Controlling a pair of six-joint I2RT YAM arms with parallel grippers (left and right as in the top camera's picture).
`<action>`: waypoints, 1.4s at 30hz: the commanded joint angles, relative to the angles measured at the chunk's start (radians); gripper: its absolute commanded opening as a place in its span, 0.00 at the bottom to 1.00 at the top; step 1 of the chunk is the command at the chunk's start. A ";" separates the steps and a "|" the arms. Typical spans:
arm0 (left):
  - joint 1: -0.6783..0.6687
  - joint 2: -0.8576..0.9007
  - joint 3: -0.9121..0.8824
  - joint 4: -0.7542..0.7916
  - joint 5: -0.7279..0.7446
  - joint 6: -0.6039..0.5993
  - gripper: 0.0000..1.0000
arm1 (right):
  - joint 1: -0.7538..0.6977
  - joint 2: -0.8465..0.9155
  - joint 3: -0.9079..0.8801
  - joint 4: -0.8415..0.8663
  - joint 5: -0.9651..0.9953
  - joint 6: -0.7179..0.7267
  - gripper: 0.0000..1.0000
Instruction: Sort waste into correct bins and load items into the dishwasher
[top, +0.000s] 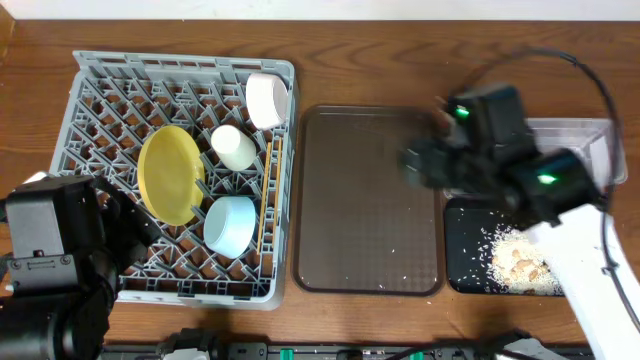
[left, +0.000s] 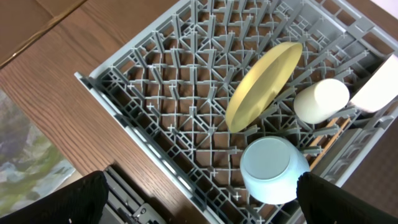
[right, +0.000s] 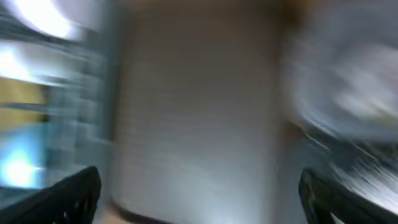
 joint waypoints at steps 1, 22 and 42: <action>0.004 0.000 0.002 -0.004 -0.016 0.013 0.98 | -0.073 -0.049 -0.010 -0.172 0.142 -0.082 0.99; 0.004 0.000 0.002 -0.003 -0.016 0.013 0.98 | -0.097 -0.063 -0.010 -0.306 0.171 -0.149 0.99; 0.004 0.000 0.002 -0.003 -0.016 0.013 0.98 | -0.120 -0.692 -0.520 0.421 0.176 -0.426 0.99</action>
